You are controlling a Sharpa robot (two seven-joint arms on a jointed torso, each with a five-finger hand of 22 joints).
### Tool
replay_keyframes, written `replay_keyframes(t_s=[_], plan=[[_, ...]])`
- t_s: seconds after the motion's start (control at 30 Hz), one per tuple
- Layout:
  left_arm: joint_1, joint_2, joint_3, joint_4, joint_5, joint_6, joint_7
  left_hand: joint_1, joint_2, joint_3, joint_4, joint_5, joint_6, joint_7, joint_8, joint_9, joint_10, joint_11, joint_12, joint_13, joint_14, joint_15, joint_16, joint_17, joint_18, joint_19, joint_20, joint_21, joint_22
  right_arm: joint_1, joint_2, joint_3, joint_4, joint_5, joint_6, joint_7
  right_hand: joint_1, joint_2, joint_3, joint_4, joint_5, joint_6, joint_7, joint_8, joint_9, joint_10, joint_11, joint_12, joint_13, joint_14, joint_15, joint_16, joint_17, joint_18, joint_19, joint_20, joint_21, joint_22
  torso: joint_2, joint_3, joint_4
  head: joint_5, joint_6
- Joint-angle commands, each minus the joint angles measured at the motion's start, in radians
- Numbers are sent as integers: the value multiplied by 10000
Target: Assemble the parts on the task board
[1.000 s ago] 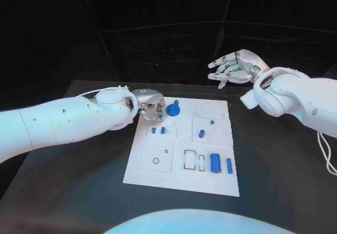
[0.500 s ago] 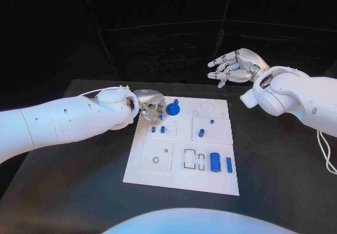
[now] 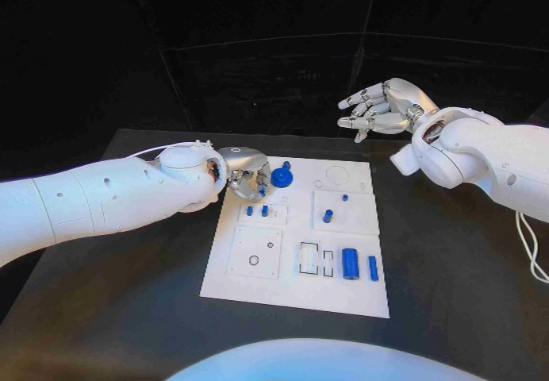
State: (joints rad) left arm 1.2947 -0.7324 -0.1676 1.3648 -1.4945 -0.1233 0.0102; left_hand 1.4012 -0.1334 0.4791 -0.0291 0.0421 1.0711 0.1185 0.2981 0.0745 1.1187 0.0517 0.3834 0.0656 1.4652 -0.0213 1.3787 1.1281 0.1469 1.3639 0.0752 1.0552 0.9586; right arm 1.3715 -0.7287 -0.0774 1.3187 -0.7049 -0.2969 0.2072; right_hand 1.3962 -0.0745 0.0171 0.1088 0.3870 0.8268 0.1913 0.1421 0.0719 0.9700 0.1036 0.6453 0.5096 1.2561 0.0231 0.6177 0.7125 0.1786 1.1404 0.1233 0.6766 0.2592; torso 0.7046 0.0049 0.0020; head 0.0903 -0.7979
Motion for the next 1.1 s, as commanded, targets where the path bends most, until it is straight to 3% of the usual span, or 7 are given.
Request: replay_keyframes(t_s=[0.03,0.37,0.77,1.1], plan=[[1,12,2,-22,-5,125,-110,-85,30,46,11,64,46,4,-16,5,37,7,-25,7,211,-57,14,9,-196,67,5,62,14,19,9,8,3,-4,42,90,54,48,-47,-23,37,-56,-1,59,4,-62,10,47,-13,-52,21,-23,-11,41,62,24,-36,-17,4,5,-11,3,-10],[-19,69,1,-72,-5,166,-118,-124,-8,43,4,61,27,10,-54,-7,30,17,-81,1,211,-52,18,12,-190,43,6,36,-8,19,14,8,2,-4,41,90,54,48,-47,-23,37,-56,-1,59,4,-62,10,47,-13,-52,21,-23,-11,41,62,24,-36,-17,6,-1,-4,-11,-37],[-29,97,0,-151,34,175,-143,-274,-144,136,-14,61,-364,151,-450,-95,-252,178,-534,-32,181,67,-15,-118,-196,-31,81,-9,-13,19,14,8,0,-4,43,92,70,60,-44,-23,44,-66,-2,71,3,-60,8,58,-38,-45,19,-20,-18,43,73,23,-45,-19,-2,0,-1,-14,-56],[-33,88,-1,-144,88,139,-149,-324,-213,154,-24,61,-372,179,-527,-85,-311,219,-676,-26,167,102,-27,-174,-179,-72,115,-69,-68,19,4,8,2,-4,41,89,70,60,-44,-23,44,-66,-2,71,3,-60,8,58,-38,-45,19,-20,-18,43,73,23,-45,-19,-4,-1,0,-27,-50]])
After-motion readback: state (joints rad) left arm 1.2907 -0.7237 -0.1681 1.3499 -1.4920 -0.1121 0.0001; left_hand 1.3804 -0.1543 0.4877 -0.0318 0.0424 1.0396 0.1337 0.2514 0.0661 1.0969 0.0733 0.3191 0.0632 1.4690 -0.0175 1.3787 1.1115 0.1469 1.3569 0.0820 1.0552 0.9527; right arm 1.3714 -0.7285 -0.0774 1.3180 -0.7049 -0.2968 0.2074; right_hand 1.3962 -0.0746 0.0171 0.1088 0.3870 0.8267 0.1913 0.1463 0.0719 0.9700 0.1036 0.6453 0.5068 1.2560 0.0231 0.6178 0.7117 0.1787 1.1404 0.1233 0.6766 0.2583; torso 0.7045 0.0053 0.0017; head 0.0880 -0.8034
